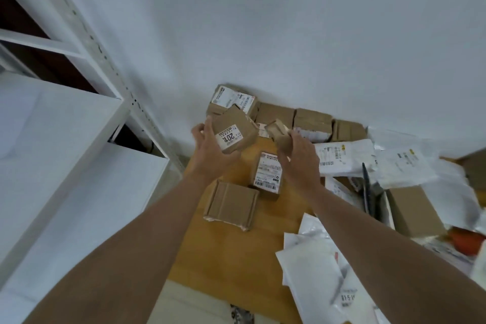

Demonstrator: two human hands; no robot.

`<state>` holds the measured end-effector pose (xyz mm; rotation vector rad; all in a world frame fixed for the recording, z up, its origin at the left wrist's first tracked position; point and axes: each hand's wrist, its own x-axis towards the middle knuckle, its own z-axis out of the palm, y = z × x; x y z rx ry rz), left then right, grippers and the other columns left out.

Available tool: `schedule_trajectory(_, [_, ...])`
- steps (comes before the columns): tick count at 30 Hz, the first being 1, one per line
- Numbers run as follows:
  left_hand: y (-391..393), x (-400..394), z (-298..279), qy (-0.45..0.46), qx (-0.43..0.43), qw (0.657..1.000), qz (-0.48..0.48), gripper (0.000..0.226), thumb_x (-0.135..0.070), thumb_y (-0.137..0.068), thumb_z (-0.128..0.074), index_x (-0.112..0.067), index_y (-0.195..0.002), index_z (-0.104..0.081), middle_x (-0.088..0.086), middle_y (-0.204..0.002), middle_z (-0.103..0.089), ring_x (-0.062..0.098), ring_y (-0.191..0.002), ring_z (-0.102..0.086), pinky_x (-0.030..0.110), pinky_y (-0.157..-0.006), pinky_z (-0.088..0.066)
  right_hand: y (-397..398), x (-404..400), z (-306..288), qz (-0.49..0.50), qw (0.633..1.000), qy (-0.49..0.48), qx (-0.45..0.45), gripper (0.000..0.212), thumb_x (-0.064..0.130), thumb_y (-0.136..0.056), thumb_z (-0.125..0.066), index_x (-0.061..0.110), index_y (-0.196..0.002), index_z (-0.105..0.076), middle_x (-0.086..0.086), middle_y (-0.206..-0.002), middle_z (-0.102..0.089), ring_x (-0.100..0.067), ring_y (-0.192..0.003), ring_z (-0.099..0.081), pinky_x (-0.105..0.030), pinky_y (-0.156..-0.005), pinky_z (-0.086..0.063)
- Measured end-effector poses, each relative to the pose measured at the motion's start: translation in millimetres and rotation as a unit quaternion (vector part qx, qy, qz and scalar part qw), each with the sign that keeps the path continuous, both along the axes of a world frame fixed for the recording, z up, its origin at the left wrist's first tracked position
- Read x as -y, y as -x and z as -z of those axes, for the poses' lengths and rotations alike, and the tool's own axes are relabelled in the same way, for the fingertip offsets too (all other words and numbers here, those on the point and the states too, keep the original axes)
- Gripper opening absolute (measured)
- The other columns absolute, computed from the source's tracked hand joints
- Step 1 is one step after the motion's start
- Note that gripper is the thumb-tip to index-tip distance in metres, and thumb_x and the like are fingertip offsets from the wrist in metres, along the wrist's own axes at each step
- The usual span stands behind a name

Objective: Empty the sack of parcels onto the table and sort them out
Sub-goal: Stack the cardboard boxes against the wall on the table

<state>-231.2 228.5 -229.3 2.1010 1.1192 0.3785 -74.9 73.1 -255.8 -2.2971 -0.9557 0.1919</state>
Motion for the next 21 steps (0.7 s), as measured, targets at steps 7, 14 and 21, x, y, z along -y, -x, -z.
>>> schedule_trajectory(7, [26.0, -2.5, 59.4, -0.068, -0.128, 0.989, -0.016, 0.083, -0.042, -0.08, -0.076, -0.012, -0.136, -0.023, 0.016, -0.141, -0.022, 0.036, -0.124, -0.039, 0.05, -0.097, -0.047, 23.4, 16.6, 55.1, -0.152, 0.968, 0.158, 0.119, 0.06, 0.019, -0.089, -0.067, 0.023, -0.138, -0.031, -0.007, -0.156, -0.033, -0.048, -0.144, -0.02, -0.068, -0.104, -0.036])
schedule_trajectory(14, [0.6, 3.8, 83.9, -0.038, -0.152, 0.988, -0.006, 0.056, -0.011, -0.087, -0.064, -0.021, -0.131, -0.031, 0.012, -0.143, -0.024, 0.035, -0.124, -0.045, 0.047, -0.092, -0.052, 26.9, 31.8, 90.4, -0.202, 0.949, 0.21, 0.118, 0.065, 0.012, -0.077, -0.076, 0.021, -0.128, -0.037, -0.018, -0.153, -0.035, -0.053, -0.142, -0.019, -0.061, -0.096, -0.048])
schedule_trajectory(21, [-6.6, 3.6, 84.3, -0.049, -0.129, 0.99, -0.016, 0.041, -0.011, -0.092, -0.057, -0.018, -0.127, -0.038, 0.011, -0.137, -0.026, 0.033, -0.116, -0.05, 0.041, -0.085, -0.055, 34.0, 30.2, 81.2, -0.078, 0.993, 0.085, 0.008, 0.051, 0.043, -0.097, -0.041, 0.012, -0.138, -0.034, -0.017, -0.151, -0.034, -0.039, -0.142, -0.028, -0.049, -0.109, -0.038])
